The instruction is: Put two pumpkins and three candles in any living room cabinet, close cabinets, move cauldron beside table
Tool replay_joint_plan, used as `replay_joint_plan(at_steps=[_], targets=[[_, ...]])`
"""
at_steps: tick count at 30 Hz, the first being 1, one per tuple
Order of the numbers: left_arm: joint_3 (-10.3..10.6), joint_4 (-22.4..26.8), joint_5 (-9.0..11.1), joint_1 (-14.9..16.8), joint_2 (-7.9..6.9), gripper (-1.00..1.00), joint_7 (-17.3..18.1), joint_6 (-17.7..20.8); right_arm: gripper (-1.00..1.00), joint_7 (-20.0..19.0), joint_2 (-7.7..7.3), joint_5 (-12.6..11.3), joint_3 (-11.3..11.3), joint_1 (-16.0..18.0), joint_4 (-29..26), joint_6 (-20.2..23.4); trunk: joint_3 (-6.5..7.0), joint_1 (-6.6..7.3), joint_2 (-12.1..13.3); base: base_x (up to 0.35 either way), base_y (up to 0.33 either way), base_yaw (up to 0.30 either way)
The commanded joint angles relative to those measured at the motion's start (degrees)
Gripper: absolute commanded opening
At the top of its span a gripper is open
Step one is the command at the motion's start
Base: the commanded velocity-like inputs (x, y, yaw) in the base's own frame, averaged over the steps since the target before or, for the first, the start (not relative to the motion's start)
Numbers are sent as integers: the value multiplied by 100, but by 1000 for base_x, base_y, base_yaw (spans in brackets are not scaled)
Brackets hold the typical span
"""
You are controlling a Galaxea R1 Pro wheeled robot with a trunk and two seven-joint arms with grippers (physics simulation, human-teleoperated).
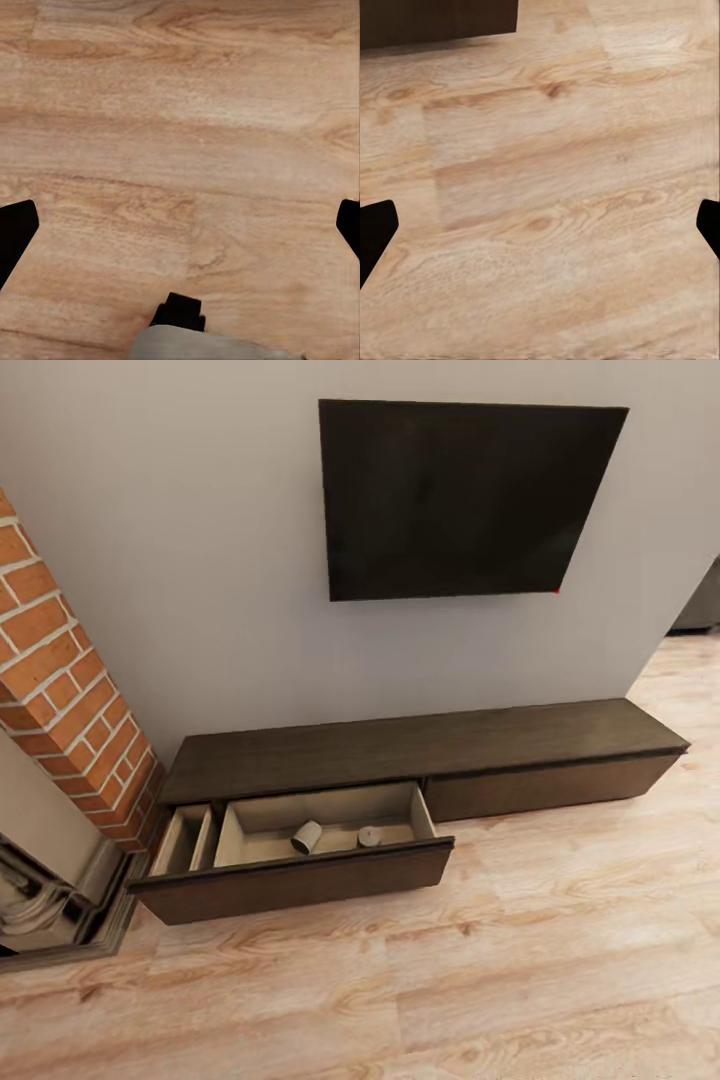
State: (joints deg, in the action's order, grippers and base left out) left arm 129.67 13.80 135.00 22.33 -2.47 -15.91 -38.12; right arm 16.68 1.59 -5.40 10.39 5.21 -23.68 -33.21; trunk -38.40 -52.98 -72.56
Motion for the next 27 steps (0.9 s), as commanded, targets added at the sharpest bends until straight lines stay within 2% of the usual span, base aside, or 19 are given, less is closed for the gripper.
replay_joint_plan(at_steps=[1, 5, 10, 11, 12, 15, 17, 20, 23, 27], targets=[[51, 15, 0, -117, -39, 100, -45, -120, 100, 28, -9, -74, 45, 7, 159, -189, -3, 0, -3, 0, 0, -292], [62, 9, 0, -296, -157, 100, -36, -306, 100, 28, -16, -268, 36, 7, 482, -553, -3, 0, -3, 0, 0, -294], [62, 9, 0, -349, -247, 100, -29, -333, 100, 28, -19, -406, 34, 7, 588, -637, -3, 0, -3, 0, 0, -295], [65, 12, 0, -359, -325, 100, -23, -360, 100, 28, -22, -420, 34, 7, 596, -646, -3, 0, -3, 0, 0, -295], [70, 26, 0, -388, -454, 100, 22, -486, 100, 23, -25, -434, 38, 7, 609, -655, -3, 0, -3, 0, 0, -295], [71, 32, 0, -591, -518, 100, 98, -820, 100, 23, -25, -441, 41, 7, 616, -659, -3, 0, -3, 0, 0, -295], [69, 34, 0, -749, -493, 100, 103, -1175, 100, 26, -26, -442, 39, 7, 613, -660, -3, 0, -3, 0, 0, -295], [68, 46, 0, -927, -357, 100, 108, -1901, 100, 28, -28, -443, 37, 7, 611, -660, -3, 0, -3, 0, 0, -295], [65, 45, 0, -1007, -285, 100, 103, -2188, 100, 28, -33, -444, 40, 7, 610, -665, -3, 0, -3, 0, 0, -295], [65, 37, 0, -1040, -248, 100, 110, -2188, 100, 28, -35, -444, 38, 7, 610, -669, -3, 0, -3, 6, -2, -295]])
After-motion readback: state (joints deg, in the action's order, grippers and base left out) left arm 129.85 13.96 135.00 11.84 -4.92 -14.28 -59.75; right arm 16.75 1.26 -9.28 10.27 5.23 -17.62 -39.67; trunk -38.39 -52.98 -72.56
